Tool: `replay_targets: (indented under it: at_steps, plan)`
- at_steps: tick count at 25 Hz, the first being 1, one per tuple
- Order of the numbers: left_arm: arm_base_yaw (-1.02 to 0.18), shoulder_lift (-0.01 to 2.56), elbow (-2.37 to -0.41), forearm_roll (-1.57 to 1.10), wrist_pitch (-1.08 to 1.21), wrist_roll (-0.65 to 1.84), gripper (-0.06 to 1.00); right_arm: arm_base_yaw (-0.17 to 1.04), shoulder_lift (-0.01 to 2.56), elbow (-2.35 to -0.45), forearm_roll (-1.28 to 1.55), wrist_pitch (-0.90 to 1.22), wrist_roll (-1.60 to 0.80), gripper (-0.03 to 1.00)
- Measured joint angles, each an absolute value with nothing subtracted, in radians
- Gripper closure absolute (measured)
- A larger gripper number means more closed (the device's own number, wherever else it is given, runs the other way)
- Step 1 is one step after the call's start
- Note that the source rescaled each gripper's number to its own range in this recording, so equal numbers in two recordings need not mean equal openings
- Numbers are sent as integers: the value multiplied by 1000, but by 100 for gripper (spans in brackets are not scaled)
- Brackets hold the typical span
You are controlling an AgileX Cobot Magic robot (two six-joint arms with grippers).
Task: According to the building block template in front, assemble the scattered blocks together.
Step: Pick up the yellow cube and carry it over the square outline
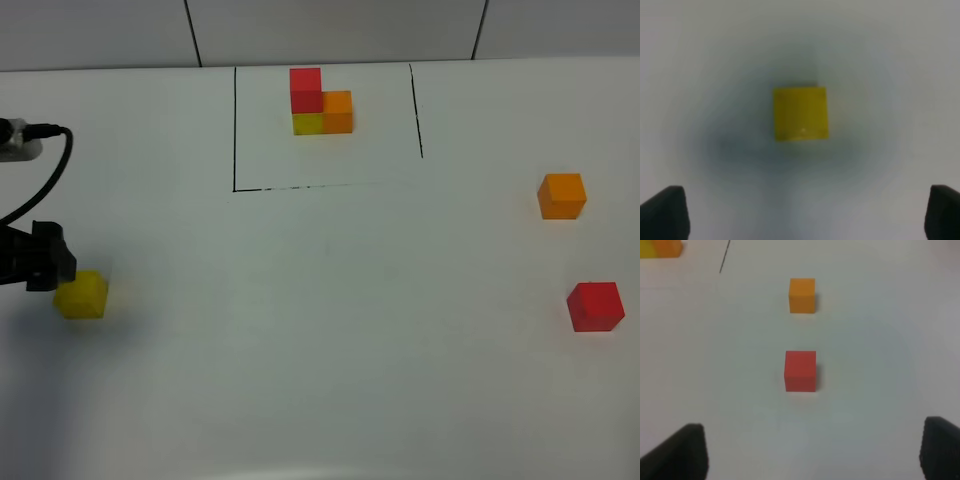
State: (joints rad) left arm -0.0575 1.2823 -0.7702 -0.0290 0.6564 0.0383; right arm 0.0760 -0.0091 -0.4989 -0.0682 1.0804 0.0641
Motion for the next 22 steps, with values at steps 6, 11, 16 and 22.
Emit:
replay_targets:
  at_steps: [6, 11, 16, 22]
  plan:
    - [-58, 1503, -812, 0, 690, 17, -5, 76, -9, -499, -68, 1080, 64, 24]
    - [-58, 1641, -813, 6, 679, 9, -2, 76, -9, -499, -68, 1080, 64, 24]
    - [-58, 1672, -814, 9, 593, 13, 2, 76, -9, -499, -67, 1080, 64, 24]
    - [-58, 1711, -815, 9, 537, 29, 4, 76, -9, -499, -67, 1080, 64, 24]
